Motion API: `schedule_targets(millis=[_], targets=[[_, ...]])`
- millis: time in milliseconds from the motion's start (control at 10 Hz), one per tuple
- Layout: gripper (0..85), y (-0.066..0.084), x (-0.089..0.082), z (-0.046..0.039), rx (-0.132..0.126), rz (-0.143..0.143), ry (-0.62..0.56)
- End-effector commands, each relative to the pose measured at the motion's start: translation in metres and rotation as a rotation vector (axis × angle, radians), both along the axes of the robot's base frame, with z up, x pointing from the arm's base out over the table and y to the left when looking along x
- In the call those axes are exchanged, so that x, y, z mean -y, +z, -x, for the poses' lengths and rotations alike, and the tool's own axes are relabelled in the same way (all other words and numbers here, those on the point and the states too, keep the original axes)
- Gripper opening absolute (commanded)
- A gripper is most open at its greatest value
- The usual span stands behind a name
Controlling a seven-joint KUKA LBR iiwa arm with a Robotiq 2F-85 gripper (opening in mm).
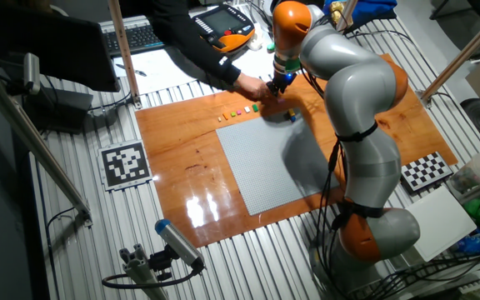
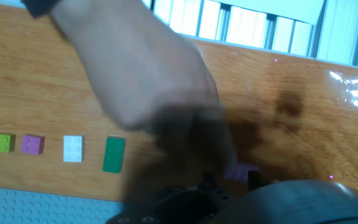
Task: Stack small Lego blocks randomly, one at a time
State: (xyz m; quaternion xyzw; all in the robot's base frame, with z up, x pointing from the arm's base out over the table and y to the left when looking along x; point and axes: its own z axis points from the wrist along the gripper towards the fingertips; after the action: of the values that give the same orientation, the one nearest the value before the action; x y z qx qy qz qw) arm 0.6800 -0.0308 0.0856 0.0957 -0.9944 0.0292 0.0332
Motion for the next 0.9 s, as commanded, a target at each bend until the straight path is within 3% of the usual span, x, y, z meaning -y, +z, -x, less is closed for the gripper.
schedule_targets(millis=[0, 200, 500, 700, 800], targets=[[34.0, 0.0005, -0.0002, 0.0004, -0.005, -0.001, 0.0], [34.0, 0.0015, -0.0017, 0.0008, 0.005, 0.001, 0.01], [34.0, 0.003, -0.0019, 0.0025, -0.014, 0.004, 0.004], [34.0, 0.0025, -0.0026, 0.0018, -0.008, -0.008, -0.017], [34.0, 0.003, -0.0022, 0.0013, 0.006, 0.015, -0.001]])
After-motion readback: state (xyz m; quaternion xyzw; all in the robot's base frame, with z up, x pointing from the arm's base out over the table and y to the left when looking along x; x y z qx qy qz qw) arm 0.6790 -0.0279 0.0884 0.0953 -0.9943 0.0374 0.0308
